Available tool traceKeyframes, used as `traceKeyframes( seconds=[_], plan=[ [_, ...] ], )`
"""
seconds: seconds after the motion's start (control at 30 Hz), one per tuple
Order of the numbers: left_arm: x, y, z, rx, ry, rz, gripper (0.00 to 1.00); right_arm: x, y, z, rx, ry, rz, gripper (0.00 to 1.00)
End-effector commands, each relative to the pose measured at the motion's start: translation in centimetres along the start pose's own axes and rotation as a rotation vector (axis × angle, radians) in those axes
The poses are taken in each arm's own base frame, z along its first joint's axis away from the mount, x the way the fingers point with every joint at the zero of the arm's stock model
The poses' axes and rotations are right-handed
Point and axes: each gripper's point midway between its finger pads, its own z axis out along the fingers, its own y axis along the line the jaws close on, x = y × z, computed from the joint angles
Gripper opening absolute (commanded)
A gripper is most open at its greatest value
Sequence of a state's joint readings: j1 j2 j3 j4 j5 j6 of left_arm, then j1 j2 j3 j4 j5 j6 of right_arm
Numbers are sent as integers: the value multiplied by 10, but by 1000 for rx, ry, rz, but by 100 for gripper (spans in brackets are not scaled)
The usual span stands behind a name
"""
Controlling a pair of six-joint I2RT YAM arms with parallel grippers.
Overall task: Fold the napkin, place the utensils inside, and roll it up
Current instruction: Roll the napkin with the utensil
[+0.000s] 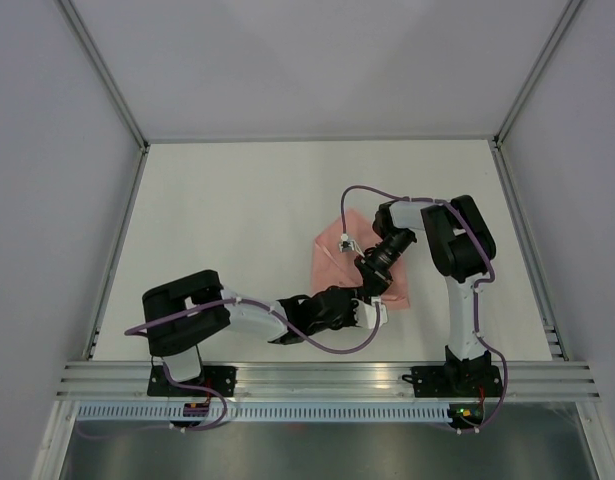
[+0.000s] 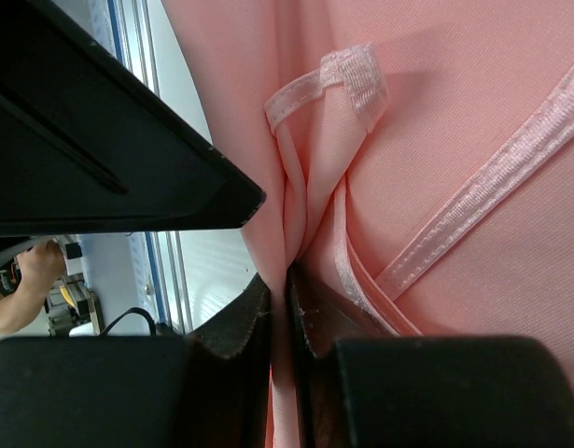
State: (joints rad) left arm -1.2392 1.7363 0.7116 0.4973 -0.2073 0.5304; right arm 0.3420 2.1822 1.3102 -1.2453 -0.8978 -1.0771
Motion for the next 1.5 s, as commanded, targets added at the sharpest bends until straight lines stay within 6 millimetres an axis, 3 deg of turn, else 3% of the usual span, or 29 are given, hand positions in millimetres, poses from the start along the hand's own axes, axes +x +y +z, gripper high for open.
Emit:
traceKeyframes(
  seconds=[0.0, 0.27, 0.33, 0.67, 0.83, 1.0, 1.2, 1.47],
  plan=[
    [-21, 5, 8, -8, -67, 45, 54, 7, -41, 0, 96, 56, -124, 17],
    [-20, -13, 9, 77, -71, 13, 55, 7, -43, -1, 90, 54, -113, 17],
    [-18, -14, 9, 77, -65, 8, 60, 7, -44, -1, 89, 56, -112, 17],
    [17, -17, 24, 117, 32, -58, 60, 9, -44, -1, 80, 66, -106, 16],
    [33, -25, 27, 194, 84, -105, 51, 9, -45, -2, 75, 68, -104, 16],
    [51, -47, 27, 329, 168, -170, 39, 9, -44, -2, 73, 69, -106, 15],
    [58, -57, 27, 439, 210, -259, 22, 6, -43, -4, 75, 65, -111, 15],
    [61, -75, 20, 601, 256, -364, 10, -2, -39, -10, 84, 41, -120, 16]
  ],
)
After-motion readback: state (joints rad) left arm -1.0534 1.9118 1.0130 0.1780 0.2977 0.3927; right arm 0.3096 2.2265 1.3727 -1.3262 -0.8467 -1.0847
